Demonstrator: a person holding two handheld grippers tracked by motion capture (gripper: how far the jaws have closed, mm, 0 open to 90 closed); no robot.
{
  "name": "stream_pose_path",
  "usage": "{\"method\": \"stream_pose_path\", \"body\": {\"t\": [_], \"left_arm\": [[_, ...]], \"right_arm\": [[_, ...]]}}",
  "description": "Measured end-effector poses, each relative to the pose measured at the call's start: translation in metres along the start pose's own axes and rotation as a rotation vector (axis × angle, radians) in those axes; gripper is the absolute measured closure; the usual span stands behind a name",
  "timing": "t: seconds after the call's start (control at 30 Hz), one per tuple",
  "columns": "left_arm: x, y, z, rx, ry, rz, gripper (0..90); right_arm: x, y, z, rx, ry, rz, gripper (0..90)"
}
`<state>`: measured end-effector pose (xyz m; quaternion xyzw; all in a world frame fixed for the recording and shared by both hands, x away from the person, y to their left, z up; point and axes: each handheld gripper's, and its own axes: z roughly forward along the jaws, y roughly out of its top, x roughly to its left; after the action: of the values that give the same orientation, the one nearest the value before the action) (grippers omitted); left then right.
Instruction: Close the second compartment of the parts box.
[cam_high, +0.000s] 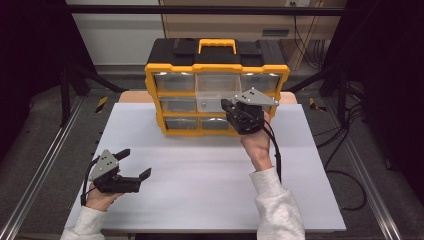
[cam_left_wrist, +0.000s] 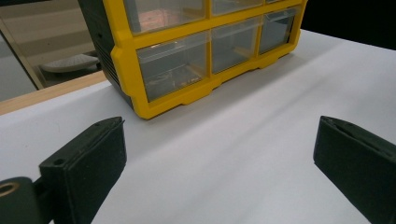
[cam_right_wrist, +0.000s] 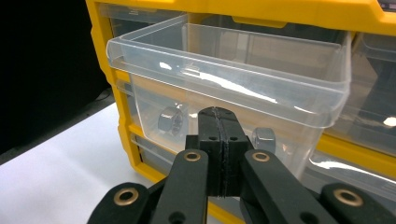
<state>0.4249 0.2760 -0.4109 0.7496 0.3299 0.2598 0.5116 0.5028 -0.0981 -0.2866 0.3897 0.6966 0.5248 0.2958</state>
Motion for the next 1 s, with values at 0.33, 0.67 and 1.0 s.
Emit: {"method": "stream_pose_path", "body": {"t": [0.33, 0.67, 1.0], "left_arm": [[0.0, 0.0, 0.0, 0.001, -0.001, -0.001, 2.0], [0.001, 0.0, 0.0, -0.002, -0.002, -0.002, 2.0], [0.001, 0.0, 0.0, -0.001, -0.002, -0.003, 2.0]], "right_arm": [[-0.002, 0.006, 0.011, 0.004, -0.005, -0.005, 90.0], [-0.005, 0.011, 0.022, 0.006, -0.002, -0.001, 90.0], [-0.012, 0.014, 0.032, 0.004, -0.008, 0.003, 90.0]]}}
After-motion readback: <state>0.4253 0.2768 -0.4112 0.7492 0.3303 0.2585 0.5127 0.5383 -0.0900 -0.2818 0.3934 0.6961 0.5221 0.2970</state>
